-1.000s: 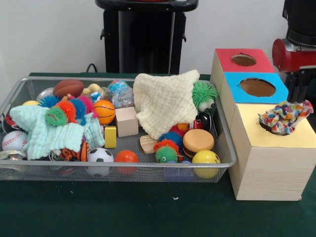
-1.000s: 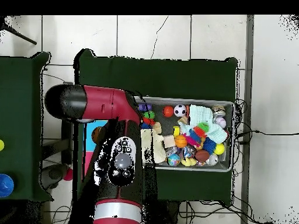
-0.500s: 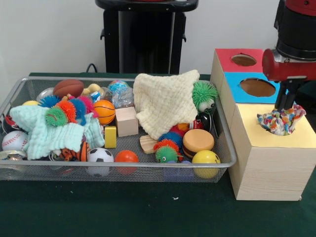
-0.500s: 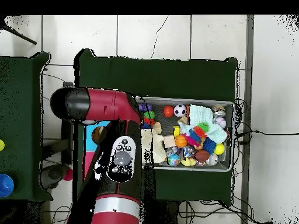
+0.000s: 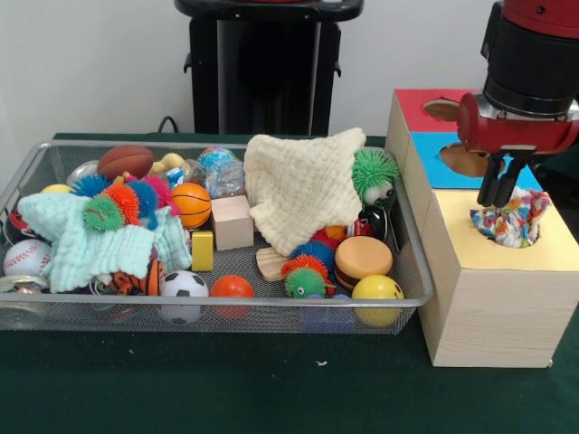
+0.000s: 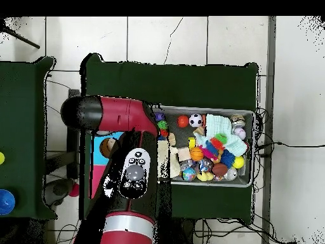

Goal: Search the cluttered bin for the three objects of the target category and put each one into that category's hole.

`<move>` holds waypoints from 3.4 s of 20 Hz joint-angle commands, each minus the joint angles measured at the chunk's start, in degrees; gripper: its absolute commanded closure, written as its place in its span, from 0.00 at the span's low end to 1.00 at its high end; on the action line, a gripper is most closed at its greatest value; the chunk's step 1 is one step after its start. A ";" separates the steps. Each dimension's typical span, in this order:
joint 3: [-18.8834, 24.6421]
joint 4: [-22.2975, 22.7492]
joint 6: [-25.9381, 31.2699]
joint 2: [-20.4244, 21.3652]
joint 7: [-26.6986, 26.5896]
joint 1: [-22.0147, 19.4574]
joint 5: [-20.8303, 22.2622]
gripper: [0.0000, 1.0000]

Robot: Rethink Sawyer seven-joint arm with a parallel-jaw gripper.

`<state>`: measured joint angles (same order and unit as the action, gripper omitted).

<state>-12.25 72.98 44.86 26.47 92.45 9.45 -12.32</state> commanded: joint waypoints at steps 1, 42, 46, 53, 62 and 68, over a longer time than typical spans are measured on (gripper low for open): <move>0.17 1.22 -6.87 -2.49 11.91 -0.77 2.23 1.00; 4.64 4.87 -7.97 -4.94 9.99 -2.54 -2.74 1.00; 4.75 5.15 -8.92 -5.82 10.10 -2.87 -2.78 1.00; 5.07 5.10 -9.32 -6.25 10.01 -3.31 -2.79 1.00; 5.32 5.29 -8.85 -5.86 10.22 -3.39 -3.04 1.00; 2.17 -1.26 4.76 -1.95 13.86 -1.85 -4.30 1.00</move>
<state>-12.38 72.75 39.72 24.26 92.45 8.36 -14.87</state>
